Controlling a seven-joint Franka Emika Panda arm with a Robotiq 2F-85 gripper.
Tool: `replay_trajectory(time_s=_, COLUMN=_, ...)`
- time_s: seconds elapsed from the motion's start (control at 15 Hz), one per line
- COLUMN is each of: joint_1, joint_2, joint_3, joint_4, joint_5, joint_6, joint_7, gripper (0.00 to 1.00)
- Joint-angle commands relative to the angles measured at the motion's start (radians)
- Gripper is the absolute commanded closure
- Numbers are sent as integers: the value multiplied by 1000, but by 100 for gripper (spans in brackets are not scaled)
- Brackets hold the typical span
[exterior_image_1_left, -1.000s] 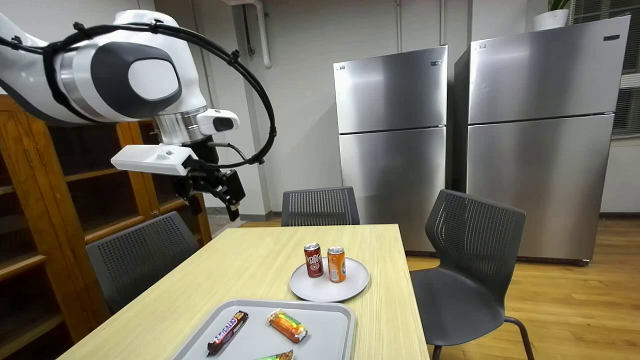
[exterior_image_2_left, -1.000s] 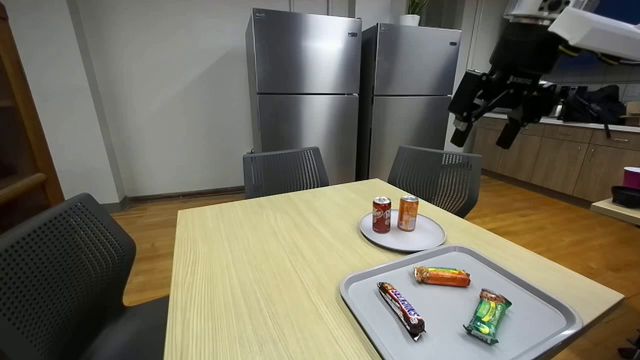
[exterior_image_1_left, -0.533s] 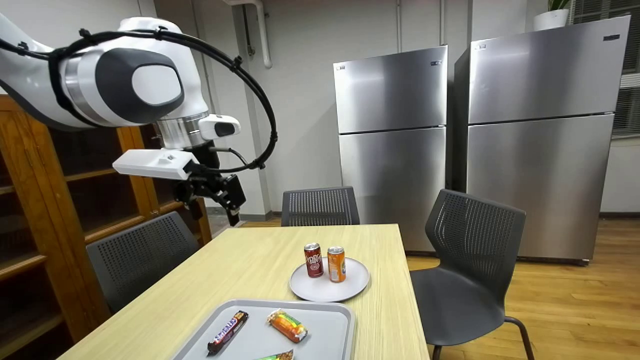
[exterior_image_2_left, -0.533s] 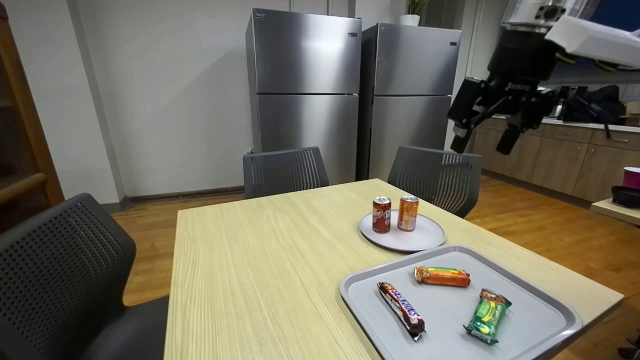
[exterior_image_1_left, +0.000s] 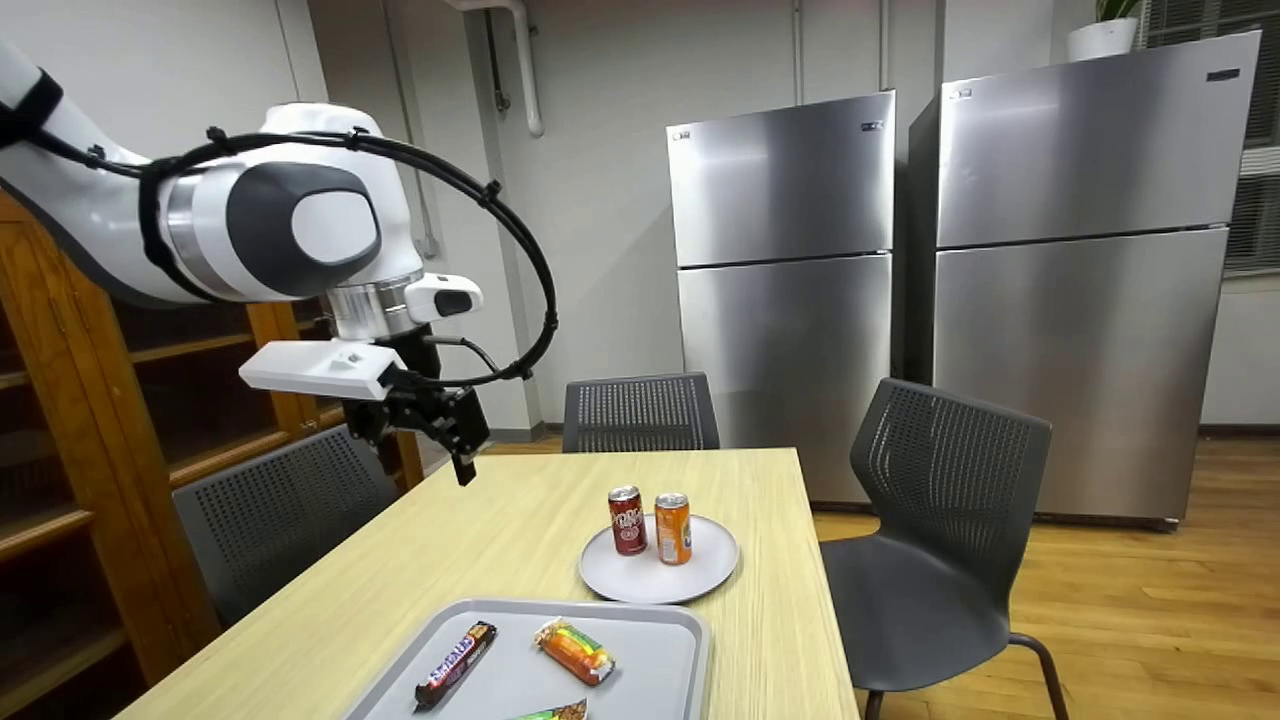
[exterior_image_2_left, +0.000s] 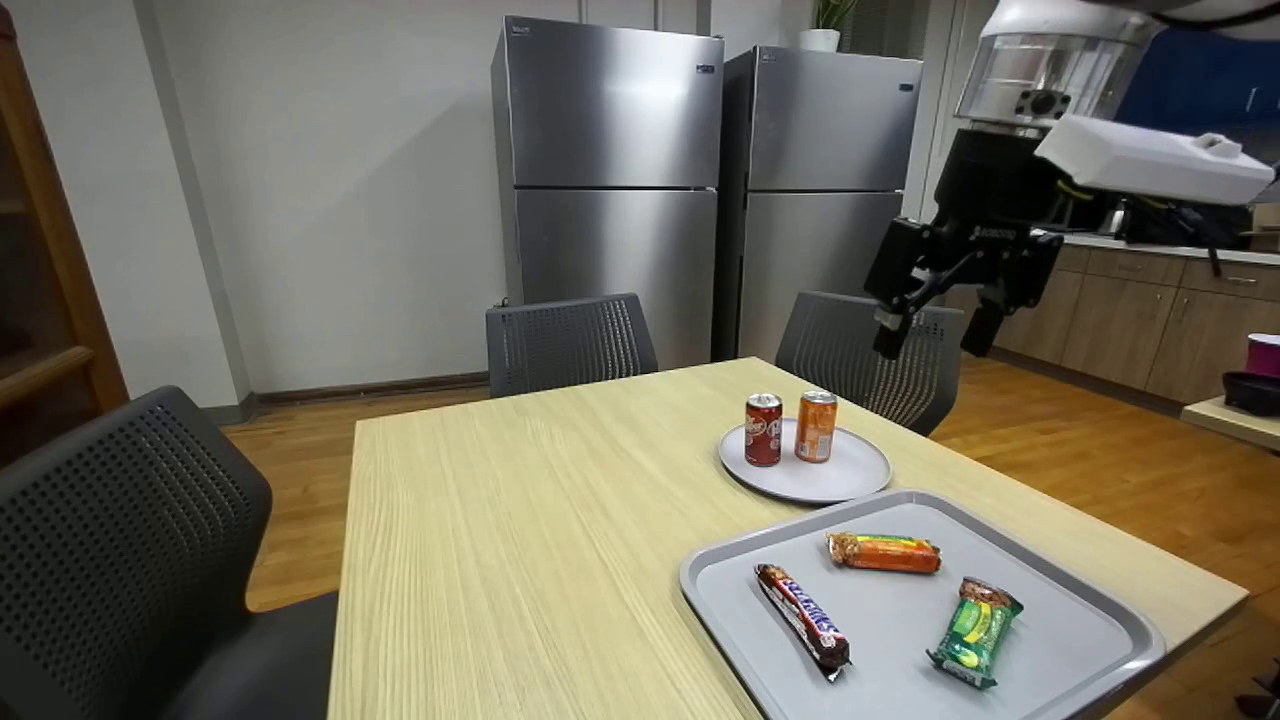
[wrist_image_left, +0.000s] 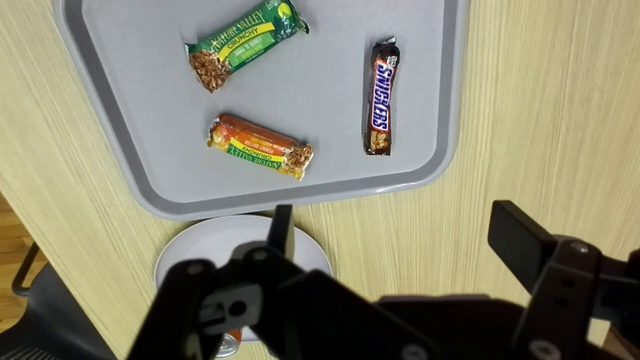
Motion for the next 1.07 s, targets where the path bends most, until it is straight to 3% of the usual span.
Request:
replay_trajectory(time_s=0.0, joint_1=29, joint_2=91, joint_3=12, joint_4=23, joint_5=45, joint_6=54, joint_7=-36, gripper=0)
replay_trajectory(time_s=1.0, joint_1=31, joint_2=336, joint_3=70, joint_4=59, joint_5=24, joint_6=184, joint_7=11, gripper=0)
